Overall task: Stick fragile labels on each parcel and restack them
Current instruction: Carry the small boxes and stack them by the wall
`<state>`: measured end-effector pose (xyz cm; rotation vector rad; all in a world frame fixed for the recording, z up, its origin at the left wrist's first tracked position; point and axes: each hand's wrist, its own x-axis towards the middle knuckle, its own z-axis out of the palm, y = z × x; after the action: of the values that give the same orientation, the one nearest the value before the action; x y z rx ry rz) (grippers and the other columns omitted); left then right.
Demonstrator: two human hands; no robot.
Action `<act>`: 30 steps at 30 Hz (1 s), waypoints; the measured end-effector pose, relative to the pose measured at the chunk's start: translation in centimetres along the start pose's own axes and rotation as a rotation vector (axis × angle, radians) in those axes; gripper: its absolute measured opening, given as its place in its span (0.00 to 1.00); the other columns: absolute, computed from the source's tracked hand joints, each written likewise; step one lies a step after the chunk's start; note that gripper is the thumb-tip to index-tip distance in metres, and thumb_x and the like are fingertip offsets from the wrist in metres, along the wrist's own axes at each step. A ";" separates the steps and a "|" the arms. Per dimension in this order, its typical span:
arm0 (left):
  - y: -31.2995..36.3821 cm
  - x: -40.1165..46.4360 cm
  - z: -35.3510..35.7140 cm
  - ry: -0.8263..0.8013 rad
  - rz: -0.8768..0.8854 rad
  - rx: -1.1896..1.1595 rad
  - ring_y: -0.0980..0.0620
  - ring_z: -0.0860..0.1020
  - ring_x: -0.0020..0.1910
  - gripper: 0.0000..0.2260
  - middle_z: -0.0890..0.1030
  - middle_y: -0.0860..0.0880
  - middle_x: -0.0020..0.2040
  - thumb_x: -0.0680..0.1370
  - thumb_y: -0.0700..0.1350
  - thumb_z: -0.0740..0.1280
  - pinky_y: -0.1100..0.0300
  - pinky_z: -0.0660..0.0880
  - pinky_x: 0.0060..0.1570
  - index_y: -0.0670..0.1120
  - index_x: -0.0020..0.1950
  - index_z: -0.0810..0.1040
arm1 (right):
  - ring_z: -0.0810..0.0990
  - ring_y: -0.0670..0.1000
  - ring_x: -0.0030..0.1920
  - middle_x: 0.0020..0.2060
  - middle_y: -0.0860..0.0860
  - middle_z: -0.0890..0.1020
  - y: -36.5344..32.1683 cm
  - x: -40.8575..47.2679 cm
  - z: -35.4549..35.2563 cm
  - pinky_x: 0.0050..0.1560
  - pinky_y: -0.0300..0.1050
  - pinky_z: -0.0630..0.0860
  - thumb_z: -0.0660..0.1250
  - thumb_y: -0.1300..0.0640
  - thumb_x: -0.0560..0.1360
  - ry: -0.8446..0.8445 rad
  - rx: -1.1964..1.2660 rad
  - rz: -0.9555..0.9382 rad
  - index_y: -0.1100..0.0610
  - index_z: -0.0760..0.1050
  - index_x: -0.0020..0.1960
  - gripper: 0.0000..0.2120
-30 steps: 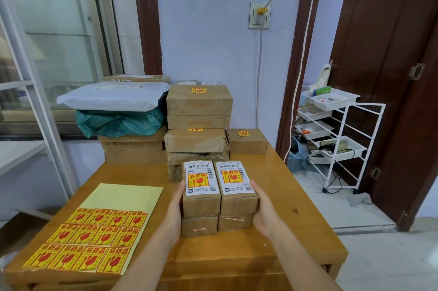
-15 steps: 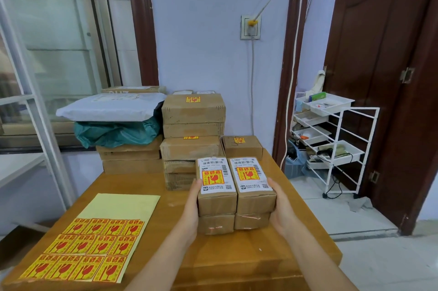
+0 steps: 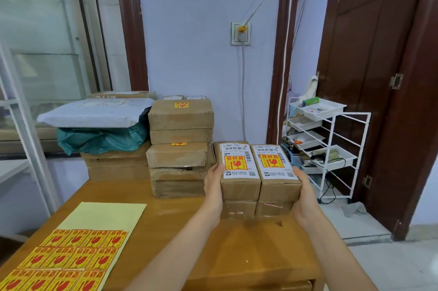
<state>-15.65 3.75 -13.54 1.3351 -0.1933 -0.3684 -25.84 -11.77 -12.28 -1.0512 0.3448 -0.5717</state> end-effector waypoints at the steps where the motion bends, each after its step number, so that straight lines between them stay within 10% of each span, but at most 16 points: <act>1: -0.4 0.8 0.3 0.018 0.005 -0.010 0.47 0.71 0.65 0.34 0.73 0.51 0.66 0.51 0.80 0.63 0.40 0.66 0.67 0.67 0.52 0.73 | 0.83 0.45 0.32 0.33 0.48 0.85 -0.1 0.3 -0.2 0.39 0.44 0.73 0.56 0.49 0.80 -0.008 -0.005 -0.007 0.54 0.78 0.48 0.14; 7: 1.0 1.5 2.5 0.037 0.018 -0.061 0.48 0.70 0.64 0.29 0.71 0.47 0.64 0.57 0.73 0.62 0.43 0.65 0.68 0.59 0.51 0.70 | 0.83 0.46 0.38 0.38 0.48 0.86 -0.2 3.1 -1.2 0.42 0.47 0.74 0.55 0.47 0.80 0.011 -0.034 0.001 0.52 0.78 0.50 0.15; 16: -0.5 8.5 5.1 -0.012 -0.018 -0.115 0.46 0.80 0.55 0.51 0.82 0.46 0.56 0.48 0.80 0.66 0.41 0.75 0.58 0.51 0.64 0.75 | 0.84 0.48 0.39 0.41 0.51 0.86 -0.6 8.7 -2.5 0.42 0.48 0.75 0.54 0.47 0.81 0.029 -0.054 -0.023 0.52 0.79 0.50 0.17; 22: 1.2 11.6 6.2 -0.070 0.015 -0.079 0.46 0.82 0.52 0.25 0.85 0.47 0.50 0.77 0.65 0.56 0.43 0.74 0.61 0.49 0.57 0.81 | 0.84 0.46 0.38 0.40 0.50 0.86 -0.3 13.0 -2.2 0.43 0.48 0.75 0.53 0.47 0.81 0.028 -0.068 -0.056 0.53 0.78 0.52 0.17; 30: -0.8 16.5 5.9 -0.084 0.010 -0.093 0.48 0.80 0.57 0.43 0.83 0.50 0.56 0.57 0.78 0.62 0.44 0.72 0.63 0.54 0.64 0.75 | 0.84 0.45 0.39 0.39 0.48 0.86 0.2 17.5 -1.6 0.42 0.46 0.74 0.52 0.44 0.81 0.012 -0.045 -0.028 0.49 0.76 0.54 0.16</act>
<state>-2.54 -7.85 -14.10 1.2276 -0.2499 -0.4205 -12.53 -23.22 -13.13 -1.0983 0.3548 -0.5980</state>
